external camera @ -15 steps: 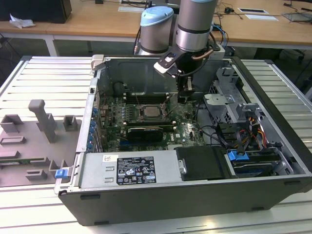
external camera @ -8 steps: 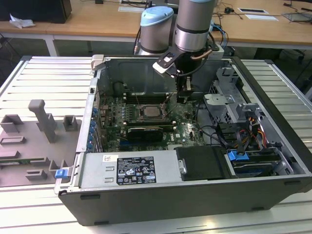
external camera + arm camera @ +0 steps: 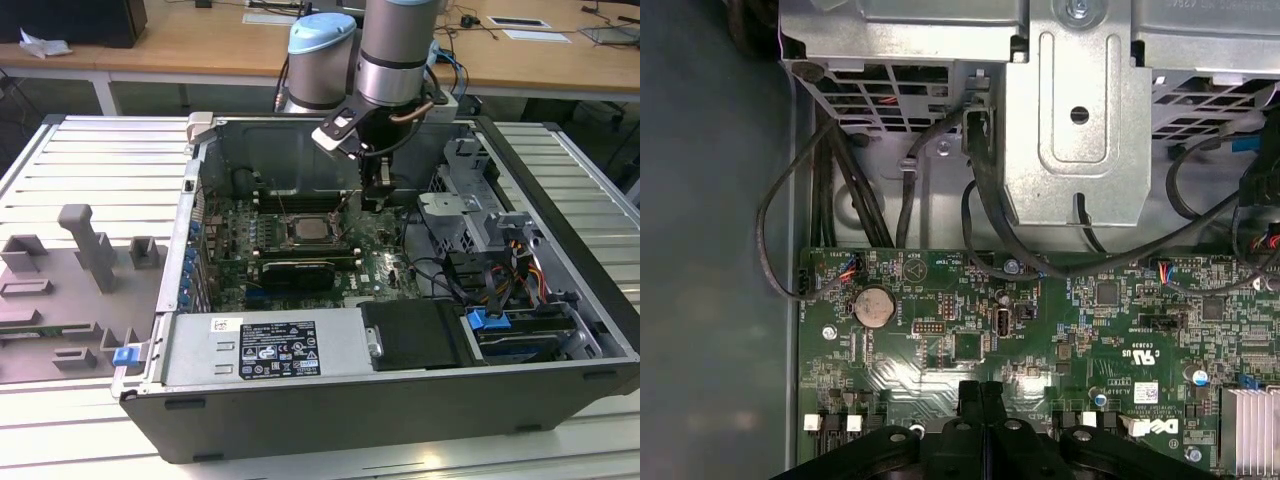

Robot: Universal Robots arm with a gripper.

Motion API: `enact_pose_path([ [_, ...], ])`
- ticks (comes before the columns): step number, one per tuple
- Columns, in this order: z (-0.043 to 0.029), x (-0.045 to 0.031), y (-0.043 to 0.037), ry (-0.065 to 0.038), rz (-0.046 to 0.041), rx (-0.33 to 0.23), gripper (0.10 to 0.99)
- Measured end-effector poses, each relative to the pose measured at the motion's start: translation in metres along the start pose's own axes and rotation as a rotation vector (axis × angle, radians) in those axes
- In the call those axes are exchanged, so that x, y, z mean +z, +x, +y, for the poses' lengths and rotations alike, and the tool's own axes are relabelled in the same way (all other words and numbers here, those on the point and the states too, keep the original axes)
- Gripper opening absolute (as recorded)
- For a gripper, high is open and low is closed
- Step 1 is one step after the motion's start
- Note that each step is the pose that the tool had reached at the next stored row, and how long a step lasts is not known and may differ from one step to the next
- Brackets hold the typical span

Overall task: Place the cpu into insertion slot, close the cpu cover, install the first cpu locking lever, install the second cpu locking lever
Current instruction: 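Close the cpu cover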

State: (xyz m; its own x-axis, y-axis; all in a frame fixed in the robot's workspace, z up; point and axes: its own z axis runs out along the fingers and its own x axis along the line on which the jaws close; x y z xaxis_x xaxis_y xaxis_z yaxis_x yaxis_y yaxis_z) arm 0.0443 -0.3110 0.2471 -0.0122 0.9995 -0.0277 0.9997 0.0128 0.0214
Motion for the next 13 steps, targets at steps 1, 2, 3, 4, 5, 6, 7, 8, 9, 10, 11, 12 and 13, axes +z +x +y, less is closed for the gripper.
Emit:
enact_pose_path([
  [1,-0.0003,0.0000,0.0000,0.000,0.0000,0.000,0.106],
  [2,-0.0008,0.0000,0.0000,0.000,0.0000,0.000,0.106],
  [3,-0.0012,0.0000,0.0000,0.000,0.0000,0.000,0.106],
  [4,-0.0017,0.0000,0.0000,0.000,0.0000,0.000,0.106],
  [5,-0.0020,-0.0001,0.0000,0.000,-0.0001,0.000,0.106],
  [6,-0.0022,-0.0001,0.0000,0.000,0.0000,0.000,0.106],
  [7,-0.0026,-0.0001,0.0000,0.000,0.0000,0.000,0.106],
  [8,-0.0029,-0.0001,0.0000,0.000,0.0000,0.000,0.106],
  [9,-0.0032,-0.0001,0.0000,0.000,0.0000,0.000,0.106],
  [10,-0.0034,-0.0001,0.0000,0.000,0.0000,0.000,0.106],
  [11,-0.0035,-0.0001,0.0000,0.000,0.0000,0.000,0.106],
  [12,-0.0038,-0.0001,0.0001,0.000,0.0000,0.000,0.106],
  [13,-0.0040,-0.0001,0.0000,0.000,0.0000,0.000,0.106],
])
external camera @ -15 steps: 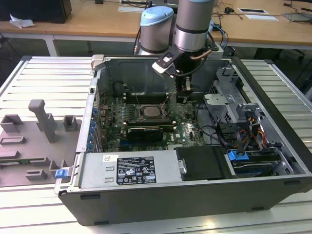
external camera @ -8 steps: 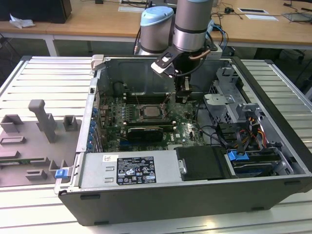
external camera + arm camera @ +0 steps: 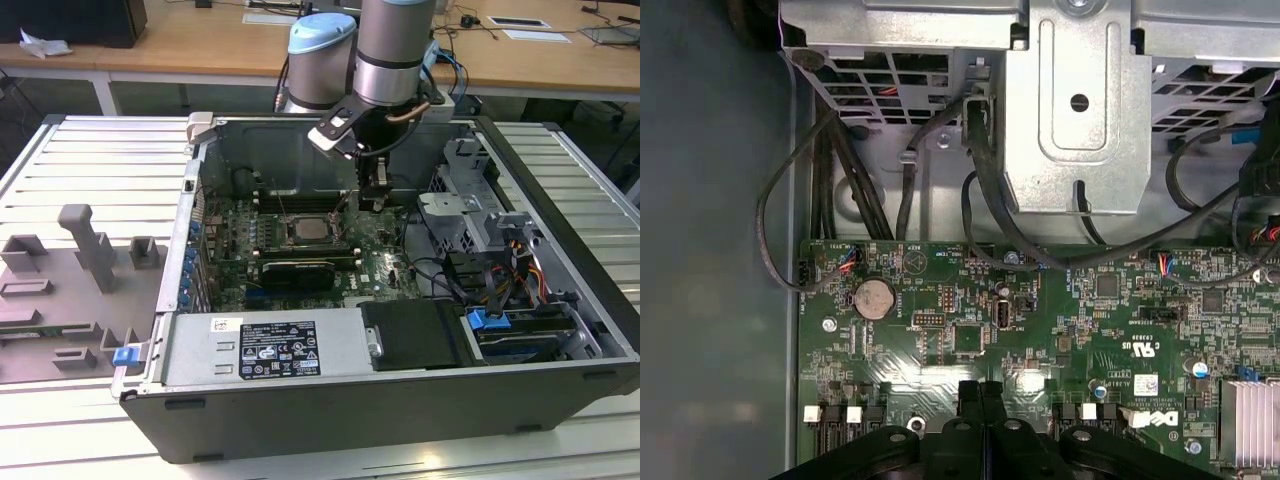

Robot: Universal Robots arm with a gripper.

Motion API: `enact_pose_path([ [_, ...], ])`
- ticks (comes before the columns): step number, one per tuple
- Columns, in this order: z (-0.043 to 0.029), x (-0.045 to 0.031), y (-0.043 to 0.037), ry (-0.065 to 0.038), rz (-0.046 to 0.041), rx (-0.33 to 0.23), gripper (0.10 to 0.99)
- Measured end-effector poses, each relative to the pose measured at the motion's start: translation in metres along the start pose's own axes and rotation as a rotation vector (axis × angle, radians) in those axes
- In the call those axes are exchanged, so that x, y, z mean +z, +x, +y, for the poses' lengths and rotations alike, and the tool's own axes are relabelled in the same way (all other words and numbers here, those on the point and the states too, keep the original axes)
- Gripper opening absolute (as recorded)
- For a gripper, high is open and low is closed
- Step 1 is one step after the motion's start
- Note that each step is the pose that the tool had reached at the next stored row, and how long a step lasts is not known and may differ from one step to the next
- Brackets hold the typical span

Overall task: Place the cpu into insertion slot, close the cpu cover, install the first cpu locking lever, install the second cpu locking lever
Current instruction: 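Close the cpu cover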

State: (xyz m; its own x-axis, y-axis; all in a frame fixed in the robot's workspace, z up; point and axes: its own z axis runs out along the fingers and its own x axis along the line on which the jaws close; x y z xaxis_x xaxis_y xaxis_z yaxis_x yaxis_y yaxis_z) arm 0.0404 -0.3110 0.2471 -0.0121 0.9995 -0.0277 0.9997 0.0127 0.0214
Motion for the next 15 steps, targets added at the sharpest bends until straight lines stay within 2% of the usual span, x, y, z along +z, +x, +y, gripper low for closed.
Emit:
enact_pose_path([
  [15,-0.0032,-0.0001,0.0000,0.000,0.0000,0.000,0.106],
])
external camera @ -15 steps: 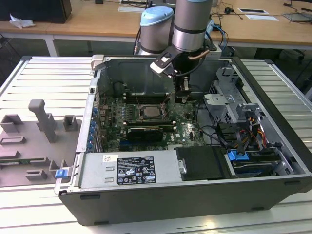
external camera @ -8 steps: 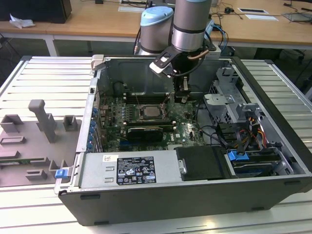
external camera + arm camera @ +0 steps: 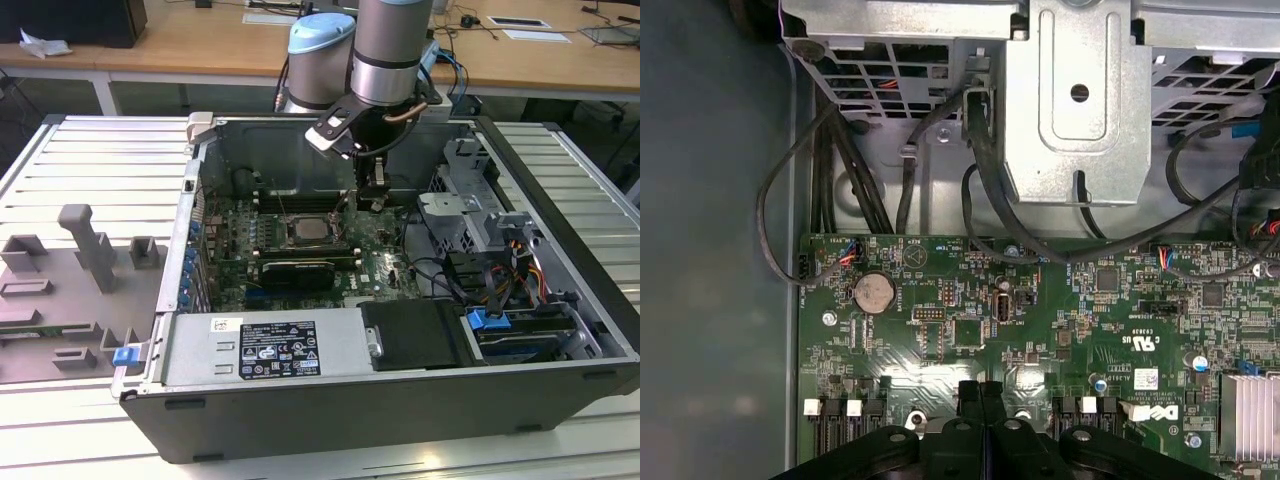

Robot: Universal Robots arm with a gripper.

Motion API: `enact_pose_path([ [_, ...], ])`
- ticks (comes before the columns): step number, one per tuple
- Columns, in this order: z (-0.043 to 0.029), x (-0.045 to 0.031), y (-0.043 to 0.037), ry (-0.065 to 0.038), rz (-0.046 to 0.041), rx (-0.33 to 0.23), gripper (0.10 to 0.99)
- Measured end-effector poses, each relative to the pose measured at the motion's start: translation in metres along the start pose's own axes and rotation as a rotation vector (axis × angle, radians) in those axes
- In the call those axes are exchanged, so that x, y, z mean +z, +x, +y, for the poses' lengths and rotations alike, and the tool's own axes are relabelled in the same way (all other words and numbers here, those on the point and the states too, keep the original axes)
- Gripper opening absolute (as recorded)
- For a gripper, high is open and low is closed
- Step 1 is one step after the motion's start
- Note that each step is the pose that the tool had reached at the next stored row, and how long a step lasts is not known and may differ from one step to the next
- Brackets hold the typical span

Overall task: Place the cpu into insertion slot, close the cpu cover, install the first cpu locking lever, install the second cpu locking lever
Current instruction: 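Close the cpu cover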

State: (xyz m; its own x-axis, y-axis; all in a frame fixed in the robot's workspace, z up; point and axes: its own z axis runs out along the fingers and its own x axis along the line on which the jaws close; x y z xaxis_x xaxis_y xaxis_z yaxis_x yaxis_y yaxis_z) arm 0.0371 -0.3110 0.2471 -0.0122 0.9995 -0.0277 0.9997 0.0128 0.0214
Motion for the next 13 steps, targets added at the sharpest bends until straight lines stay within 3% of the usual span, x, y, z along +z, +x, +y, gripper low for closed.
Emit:
enact_pose_path([
  [13,-0.0030,-0.0001,0.0000,0.000,0.0000,0.000,0.106],
])
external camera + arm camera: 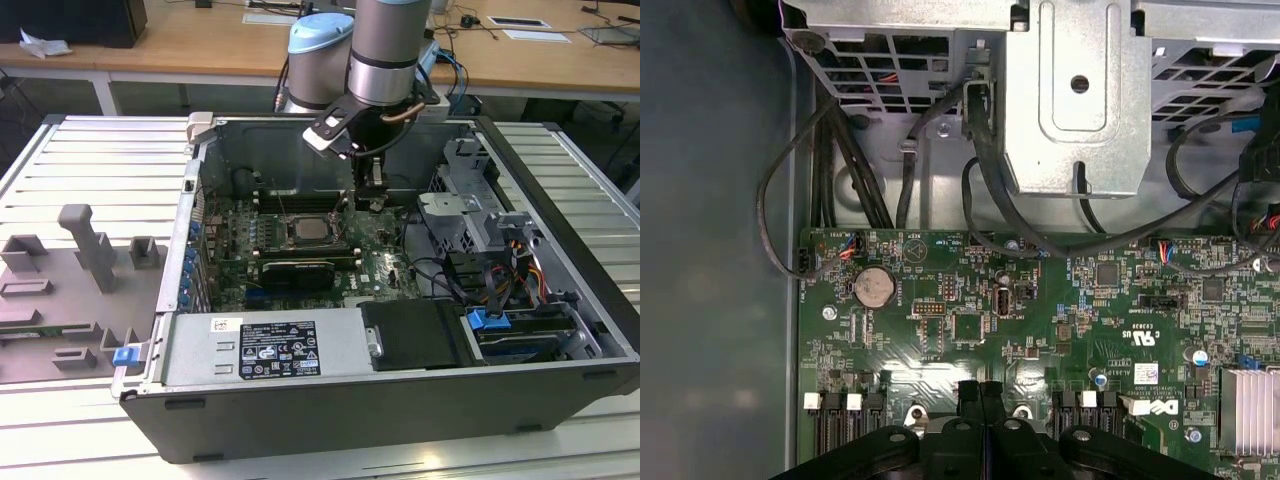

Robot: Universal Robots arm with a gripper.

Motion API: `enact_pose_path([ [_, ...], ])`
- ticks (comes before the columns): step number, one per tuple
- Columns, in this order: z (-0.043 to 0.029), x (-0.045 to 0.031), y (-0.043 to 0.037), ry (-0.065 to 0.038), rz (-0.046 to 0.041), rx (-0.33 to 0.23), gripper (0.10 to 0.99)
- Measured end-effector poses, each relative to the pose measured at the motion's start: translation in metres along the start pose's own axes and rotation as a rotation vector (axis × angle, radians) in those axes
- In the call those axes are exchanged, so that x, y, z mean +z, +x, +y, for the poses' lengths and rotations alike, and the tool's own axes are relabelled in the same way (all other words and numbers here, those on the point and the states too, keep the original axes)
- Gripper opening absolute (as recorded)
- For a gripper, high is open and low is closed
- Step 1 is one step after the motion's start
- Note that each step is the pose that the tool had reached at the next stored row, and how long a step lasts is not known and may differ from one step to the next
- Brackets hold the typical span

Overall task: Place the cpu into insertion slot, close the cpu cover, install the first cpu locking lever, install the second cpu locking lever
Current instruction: 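Close the cpu cover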

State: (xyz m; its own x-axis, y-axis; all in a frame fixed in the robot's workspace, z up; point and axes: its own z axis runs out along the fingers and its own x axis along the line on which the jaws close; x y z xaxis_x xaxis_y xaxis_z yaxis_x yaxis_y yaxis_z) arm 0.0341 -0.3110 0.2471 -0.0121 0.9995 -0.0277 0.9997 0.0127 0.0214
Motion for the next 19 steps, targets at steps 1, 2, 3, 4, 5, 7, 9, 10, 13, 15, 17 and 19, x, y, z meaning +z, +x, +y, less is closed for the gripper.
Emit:
enact_pose_path([
  [1,-0.0002,0.0000,0.0000,0.000,0.0000,0.000,0.106],
  [2,-0.0004,0.0000,0.0000,0.000,-0.0001,0.000,0.106],
  [3,-0.0005,0.0000,0.0000,0.000,0.0000,0.000,0.106],
  [4,-0.0006,0.0000,0.0000,0.000,0.0000,0.000,0.106],
  [5,-0.0008,0.0000,0.0000,0.000,0.0000,0.000,0.106],
  [7,-0.0012,0.0000,0.0000,0.000,0.0000,0.000,0.106],
  [9,-0.0016,0.0000,0.0000,0.000,0.0000,0.000,0.106],
  [10,-0.0017,0.0000,0.0000,0.000,0.0000,0.000,0.106],
  [13,-0.0024,0.0000,0.0000,0.000,0.0000,0.000,0.106],
  [15,-0.0031,-0.0001,0.0000,0.000,0.0000,0.000,0.106],
  [17,-0.0038,-0.0001,0.0000,0.000,0.0000,0.000,0.106],
  [19,-0.0048,-0.0001,0.0000,0.000,-0.0001,0.000,0.106],
])
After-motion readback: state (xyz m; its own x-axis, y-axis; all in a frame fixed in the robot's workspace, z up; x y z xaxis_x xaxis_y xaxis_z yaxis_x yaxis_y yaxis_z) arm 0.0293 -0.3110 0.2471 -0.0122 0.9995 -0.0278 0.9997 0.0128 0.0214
